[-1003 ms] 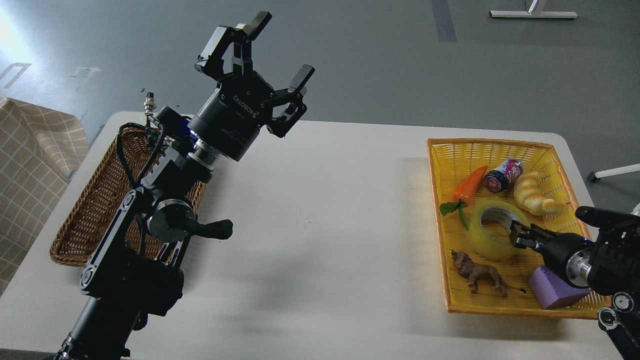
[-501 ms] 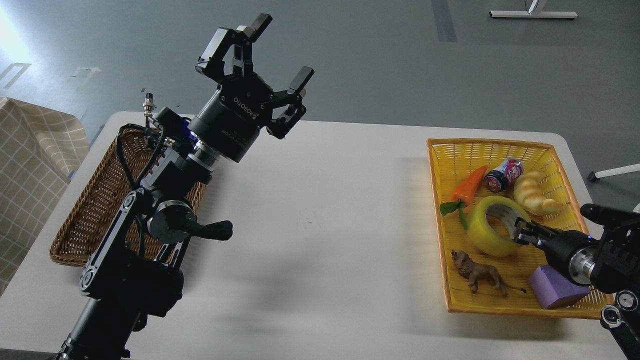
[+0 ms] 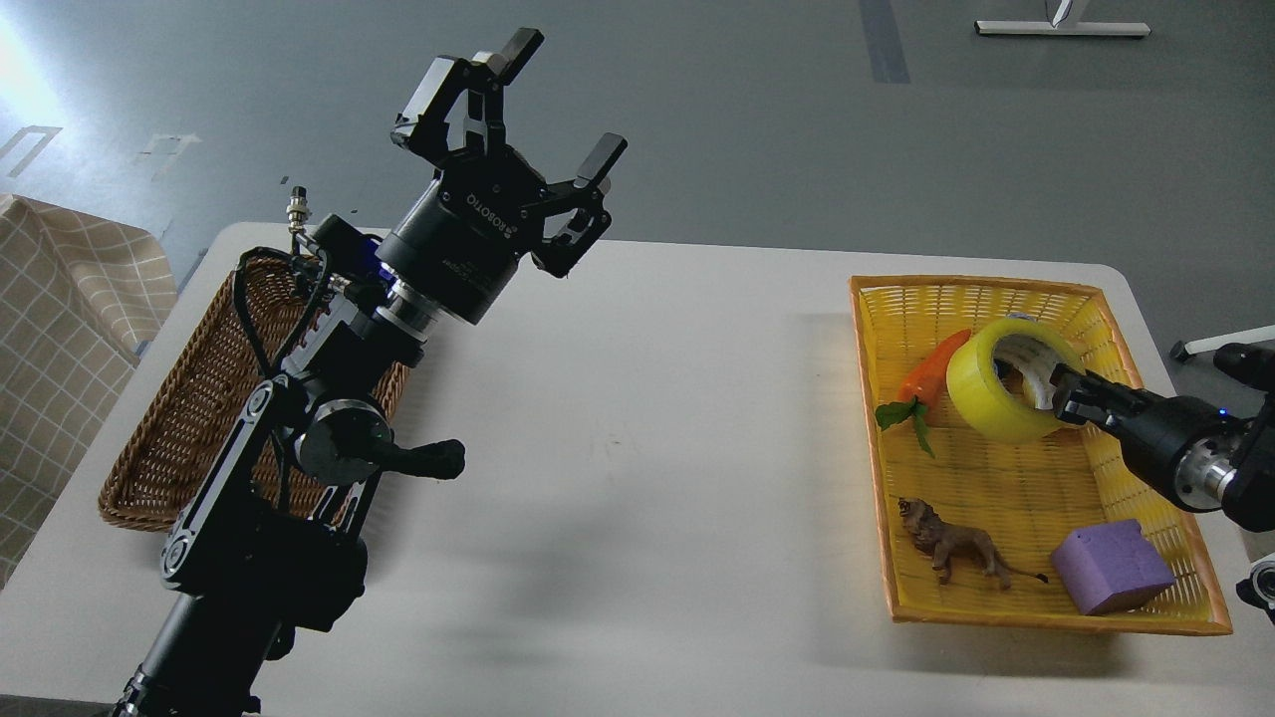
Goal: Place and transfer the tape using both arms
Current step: 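Lift the tape roll with the right gripper and carry it toward the table center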
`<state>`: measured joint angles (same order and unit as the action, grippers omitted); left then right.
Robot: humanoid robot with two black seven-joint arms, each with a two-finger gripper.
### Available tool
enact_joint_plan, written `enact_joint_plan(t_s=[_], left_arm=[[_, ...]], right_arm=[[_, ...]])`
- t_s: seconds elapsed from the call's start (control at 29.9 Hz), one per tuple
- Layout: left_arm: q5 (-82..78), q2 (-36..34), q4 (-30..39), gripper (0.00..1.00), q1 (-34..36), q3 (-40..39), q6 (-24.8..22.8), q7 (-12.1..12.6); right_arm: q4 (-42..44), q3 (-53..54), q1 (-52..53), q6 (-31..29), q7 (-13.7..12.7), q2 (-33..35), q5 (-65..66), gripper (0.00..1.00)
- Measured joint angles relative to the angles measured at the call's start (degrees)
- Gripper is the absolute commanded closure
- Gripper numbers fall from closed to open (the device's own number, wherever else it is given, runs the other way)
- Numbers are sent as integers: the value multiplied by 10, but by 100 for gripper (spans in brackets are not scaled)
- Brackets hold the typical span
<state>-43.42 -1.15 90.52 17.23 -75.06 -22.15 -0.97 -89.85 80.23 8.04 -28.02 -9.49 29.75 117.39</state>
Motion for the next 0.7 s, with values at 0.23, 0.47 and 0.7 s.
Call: enact_joint_plan(t_s=[0.23,0.47,0.7], left_arm=[[-1,8,0,1,0,0,1,0],[-13,11,0,1,0,0,2,0],[-14,12,0,1,1,0,2,0]], right_arm=[[4,-38,131,0,0,1,-11,94],[17,-184,258,0,-1,-51,-8,93],[47,-264,304,0,-17,-150,-1,93]])
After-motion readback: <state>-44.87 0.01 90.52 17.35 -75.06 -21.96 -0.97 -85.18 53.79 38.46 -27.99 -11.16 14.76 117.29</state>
